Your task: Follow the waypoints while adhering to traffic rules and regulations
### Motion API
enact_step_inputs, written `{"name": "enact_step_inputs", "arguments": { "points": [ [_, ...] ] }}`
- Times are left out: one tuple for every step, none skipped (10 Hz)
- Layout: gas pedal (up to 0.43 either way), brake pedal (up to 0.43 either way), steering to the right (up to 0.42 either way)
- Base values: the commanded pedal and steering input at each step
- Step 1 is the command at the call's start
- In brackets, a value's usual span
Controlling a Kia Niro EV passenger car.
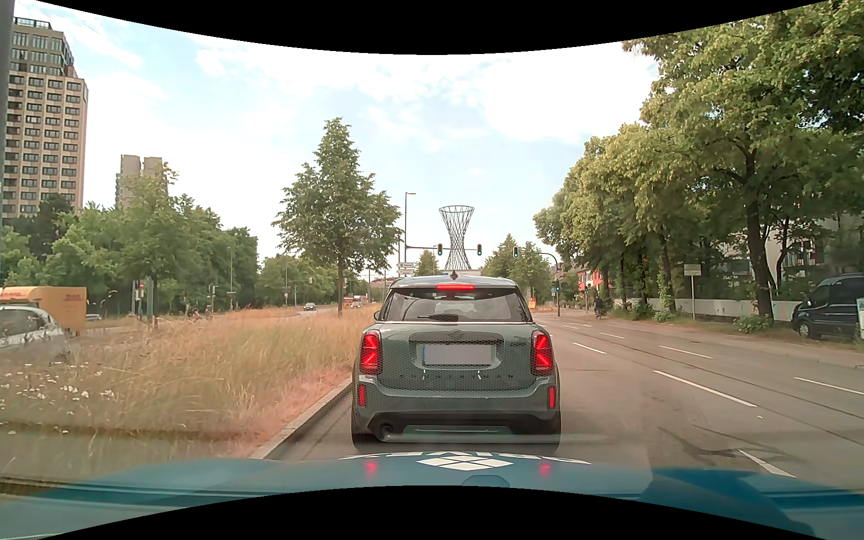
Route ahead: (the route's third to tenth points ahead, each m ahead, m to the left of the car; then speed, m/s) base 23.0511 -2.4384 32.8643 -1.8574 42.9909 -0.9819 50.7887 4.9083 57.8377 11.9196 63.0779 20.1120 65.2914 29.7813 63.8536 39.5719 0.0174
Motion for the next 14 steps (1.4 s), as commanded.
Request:
{"name": "enact_step_inputs", "arguments": {
  "points": [
    [0.000, 0.146, 0.000],
    [0.000, 0.146, 0.000],
    [0.000, 0.146, 0.000],
    [0.000, 0.152, 0.000],
    [0.000, 0.152, 0.000],
    [0.000, 0.152, 0.000],
    [0.000, 0.152, 0.000],
    [0.000, 0.152, 0.000],
    [0.000, 0.146, 0.000],
    [0.000, 0.134, 0.000],
    [0.000, 0.018, 0.000],
    [0.000, 0.000, 0.000],
    [0.000, 0.000, 0.000],
    [0.000, 0.000, 0.000]
  ]
}}
